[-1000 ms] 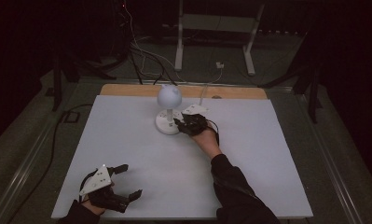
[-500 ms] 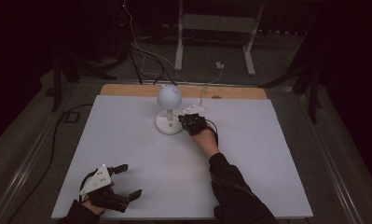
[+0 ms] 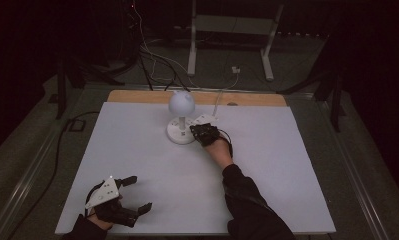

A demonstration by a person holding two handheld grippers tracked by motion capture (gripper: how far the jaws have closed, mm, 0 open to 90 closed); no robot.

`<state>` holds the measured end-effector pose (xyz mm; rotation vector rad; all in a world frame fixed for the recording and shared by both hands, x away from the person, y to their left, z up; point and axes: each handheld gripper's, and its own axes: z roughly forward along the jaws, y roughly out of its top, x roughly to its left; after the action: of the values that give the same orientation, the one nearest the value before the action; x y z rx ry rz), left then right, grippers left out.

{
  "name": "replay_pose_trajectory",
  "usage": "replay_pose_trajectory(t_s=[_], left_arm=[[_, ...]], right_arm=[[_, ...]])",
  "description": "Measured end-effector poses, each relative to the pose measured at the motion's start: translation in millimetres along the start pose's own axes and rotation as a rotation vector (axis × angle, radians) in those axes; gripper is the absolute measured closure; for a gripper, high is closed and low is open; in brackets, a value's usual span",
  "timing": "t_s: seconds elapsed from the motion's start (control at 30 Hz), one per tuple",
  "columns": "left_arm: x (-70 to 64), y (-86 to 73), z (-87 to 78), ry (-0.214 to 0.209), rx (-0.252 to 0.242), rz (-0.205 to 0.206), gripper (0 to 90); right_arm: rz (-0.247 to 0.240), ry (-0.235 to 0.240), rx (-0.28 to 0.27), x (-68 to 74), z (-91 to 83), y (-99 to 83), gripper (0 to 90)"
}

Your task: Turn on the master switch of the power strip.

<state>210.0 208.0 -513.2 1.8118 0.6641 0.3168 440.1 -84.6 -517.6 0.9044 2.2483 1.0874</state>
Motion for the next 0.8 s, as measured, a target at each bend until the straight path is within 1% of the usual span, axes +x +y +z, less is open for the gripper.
replay_pose_trajectory(t_s=[0.07, 0.23, 0.33, 0.5, 0.53, 0.57, 0.7, 0.73, 0.77, 0.8], left_arm=[[-0.1, 0.1, 0.1, 0.001, 0.001, 0.000, 0.2], [-0.2, -0.1, 0.6, 0.001, 0.002, -0.002, 0.2], [0.1, -0.4, 0.9, 0.000, 0.003, -0.003, 0.2], [0.3, -0.4, 1.2, -0.002, 0.003, -0.004, 0.2], [0.2, -0.4, 1.2, -0.002, 0.003, -0.004, 0.2], [0.2, -0.4, 1.2, -0.002, 0.002, -0.005, 0.2], [-0.1, -0.4, 1.2, -0.002, 0.002, -0.006, 0.2], [-0.1, -0.4, 1.2, -0.002, 0.002, -0.005, 0.2], [0.0, -0.5, 1.3, -0.002, 0.002, -0.006, 0.2], [0.1, -0.6, 1.4, -0.002, 0.003, -0.007, 0.2]], right_arm=[[0.008, 0.000, -0.006, -0.4, 0.1, -1.5, 90.0], [-0.019, -0.013, 0.004, 1.6, 0.1, -1.7, 90.0], [-0.026, -0.015, 0.015, 2.3, 0.8, -0.7, 90.0], [-0.009, -0.008, 0.017, 0.9, 1.5, -1.4, 90.0], [-0.011, -0.008, 0.021, 1.2, 1.7, -1.1, 90.0], [-0.026, -0.012, 0.027, 1.9, 1.7, -0.4, 90.0], [-0.019, -0.008, 0.028, 1.3, 1.9, -0.5, 90.0], [-0.031, -0.020, 0.019, 2.9, 1.9, -1.7, 90.0], [-0.031, -0.020, 0.019, 2.9, 1.9, -1.7, 90.0], [-0.023, -0.014, 0.020, 2.1, 1.9, -1.9, 90.0]])
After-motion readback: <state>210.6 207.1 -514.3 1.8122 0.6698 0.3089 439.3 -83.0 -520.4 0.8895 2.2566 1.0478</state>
